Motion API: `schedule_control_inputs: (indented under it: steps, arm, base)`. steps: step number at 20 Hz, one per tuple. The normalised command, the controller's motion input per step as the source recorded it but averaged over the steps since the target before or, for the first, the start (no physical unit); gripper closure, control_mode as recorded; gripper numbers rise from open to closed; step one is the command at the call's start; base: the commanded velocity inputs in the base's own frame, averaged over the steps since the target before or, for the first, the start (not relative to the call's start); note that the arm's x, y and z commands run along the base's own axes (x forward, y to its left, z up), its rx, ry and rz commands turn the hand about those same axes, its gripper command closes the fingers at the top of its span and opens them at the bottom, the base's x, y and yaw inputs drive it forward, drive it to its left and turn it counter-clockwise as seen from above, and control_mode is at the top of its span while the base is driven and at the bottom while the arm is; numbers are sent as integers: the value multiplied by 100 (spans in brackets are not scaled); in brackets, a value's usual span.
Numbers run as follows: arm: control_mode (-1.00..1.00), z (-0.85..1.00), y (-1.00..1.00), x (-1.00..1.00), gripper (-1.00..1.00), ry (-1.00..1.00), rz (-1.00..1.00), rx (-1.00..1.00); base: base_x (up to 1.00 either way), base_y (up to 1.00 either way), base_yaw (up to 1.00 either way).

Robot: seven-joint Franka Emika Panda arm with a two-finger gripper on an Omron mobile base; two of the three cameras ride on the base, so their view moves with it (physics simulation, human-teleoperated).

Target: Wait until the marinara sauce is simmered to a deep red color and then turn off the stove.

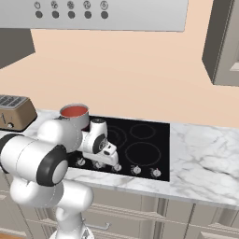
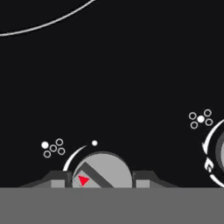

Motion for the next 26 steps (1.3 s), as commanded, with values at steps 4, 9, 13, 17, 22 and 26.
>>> schedule_control_inputs:
  steps: [4, 9, 13, 17, 22, 26]
  arm:
    - [-100, -1, 0, -20, 100, 0, -27, 0]
    - [-100, -3, 0, -20, 100, 0, -28, 0]
    - [-100, -8, 0, -18, 100, 2, -29, 0]
    - [-100, -9, 0, -19, 100, 5, -29, 0]
    - [-100, -10, 0, -20, 100, 7, -28, 0]
    - [-100, -11, 1, -19, 100, 6, -27, 0]
  base:
    - [0, 0, 0]
    - [0, 0, 0]
    - [0, 0, 0]
    - [0, 0, 0]
    - [0, 0, 0]
    - [0, 0, 0]
